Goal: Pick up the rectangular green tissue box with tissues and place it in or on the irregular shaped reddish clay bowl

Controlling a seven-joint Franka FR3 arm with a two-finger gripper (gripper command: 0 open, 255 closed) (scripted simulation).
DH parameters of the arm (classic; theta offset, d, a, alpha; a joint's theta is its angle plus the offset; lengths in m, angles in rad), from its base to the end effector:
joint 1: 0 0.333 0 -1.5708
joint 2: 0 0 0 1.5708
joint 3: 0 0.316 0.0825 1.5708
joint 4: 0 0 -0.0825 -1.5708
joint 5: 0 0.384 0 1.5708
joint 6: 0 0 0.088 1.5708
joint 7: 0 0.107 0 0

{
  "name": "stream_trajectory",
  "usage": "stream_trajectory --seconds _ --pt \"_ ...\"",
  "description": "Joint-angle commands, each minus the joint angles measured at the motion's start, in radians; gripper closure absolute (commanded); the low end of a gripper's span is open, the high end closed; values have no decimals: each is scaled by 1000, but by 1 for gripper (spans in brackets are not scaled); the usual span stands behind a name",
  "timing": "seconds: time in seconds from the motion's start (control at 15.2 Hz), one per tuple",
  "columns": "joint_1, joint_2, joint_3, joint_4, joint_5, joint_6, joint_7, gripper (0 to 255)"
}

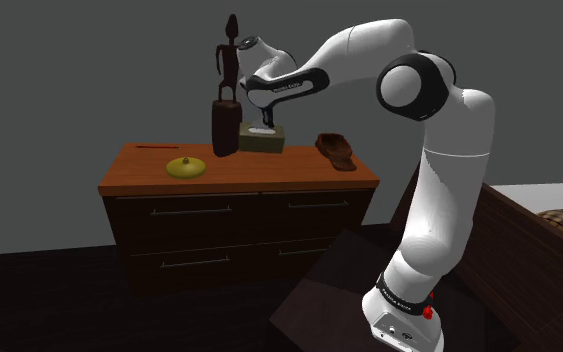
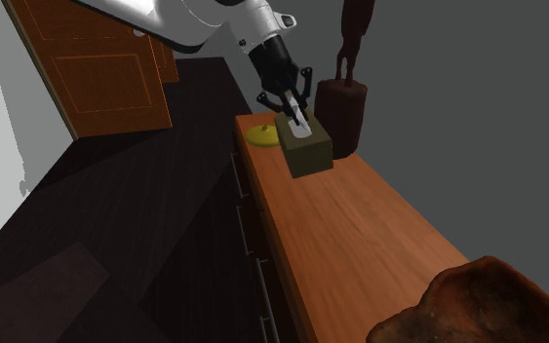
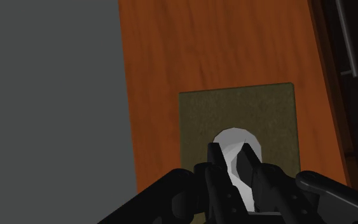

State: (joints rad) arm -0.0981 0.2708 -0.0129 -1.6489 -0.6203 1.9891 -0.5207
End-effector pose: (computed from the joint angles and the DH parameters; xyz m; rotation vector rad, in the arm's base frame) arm 0.6443 -0.1073 0.4720 2.4336 0.8191 -0.1531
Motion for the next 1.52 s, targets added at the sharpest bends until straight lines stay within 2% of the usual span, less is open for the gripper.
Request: stream_trajectory --seconds 0.0,0.59,0.99,1.45 --pt "1 -4 1 18 5 -19 -12 255" --pt "4 -16 5 110 26 -109 -69 255" --pt "-81 -74 -42 38 41 -25 -176 255" --pt "-179 -98 -103 14 74 60 -320 255"
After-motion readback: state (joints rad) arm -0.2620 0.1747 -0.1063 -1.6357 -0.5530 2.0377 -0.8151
